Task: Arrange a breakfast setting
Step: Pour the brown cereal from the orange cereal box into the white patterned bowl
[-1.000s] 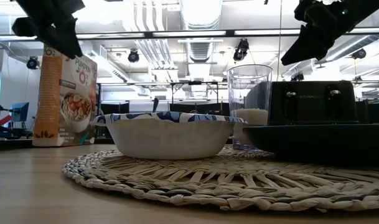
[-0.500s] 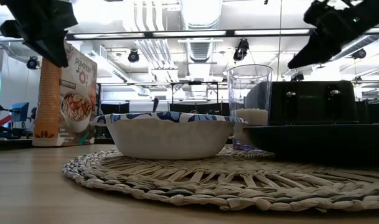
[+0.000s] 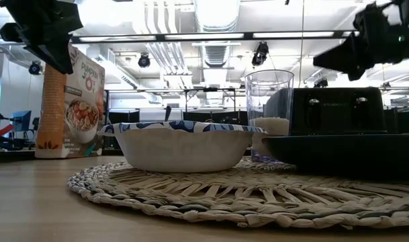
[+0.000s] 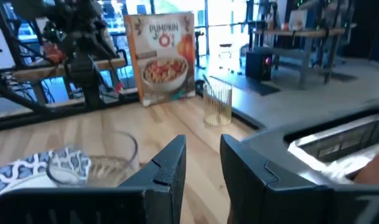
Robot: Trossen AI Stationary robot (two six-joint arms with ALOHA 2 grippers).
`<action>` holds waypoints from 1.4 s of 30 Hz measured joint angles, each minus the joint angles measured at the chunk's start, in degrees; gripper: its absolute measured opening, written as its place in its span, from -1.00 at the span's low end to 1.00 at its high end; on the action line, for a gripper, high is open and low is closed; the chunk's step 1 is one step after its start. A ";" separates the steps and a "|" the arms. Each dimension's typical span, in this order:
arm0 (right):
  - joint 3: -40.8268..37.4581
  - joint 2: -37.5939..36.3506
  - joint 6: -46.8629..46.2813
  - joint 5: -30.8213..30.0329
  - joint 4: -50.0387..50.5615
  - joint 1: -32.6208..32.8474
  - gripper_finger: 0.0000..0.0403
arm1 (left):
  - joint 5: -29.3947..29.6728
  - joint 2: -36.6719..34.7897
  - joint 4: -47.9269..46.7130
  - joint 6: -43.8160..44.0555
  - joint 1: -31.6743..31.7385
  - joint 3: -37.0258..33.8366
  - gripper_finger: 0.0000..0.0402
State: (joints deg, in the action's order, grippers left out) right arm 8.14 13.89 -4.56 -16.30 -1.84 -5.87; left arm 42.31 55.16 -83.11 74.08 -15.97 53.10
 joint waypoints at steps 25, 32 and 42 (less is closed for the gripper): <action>-2.23 -0.57 20.71 -0.28 -1.45 -0.02 -0.62 | -1.28 0.15 3.68 -4.12 -0.11 0.02 -0.57; -2.23 -0.57 15.54 -0.27 -1.50 -0.02 -0.59 | -1.08 0.15 7.99 -4.47 -0.09 0.11 -0.57; -2.20 -0.57 13.82 -0.26 -1.50 -0.02 -0.60 | -15.42 0.18 4.32 -1.11 1.03 1.35 -0.55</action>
State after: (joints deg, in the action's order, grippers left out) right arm 5.93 13.32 9.26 -16.56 -3.34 -5.89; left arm 26.89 55.34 -78.79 72.97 -14.94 54.45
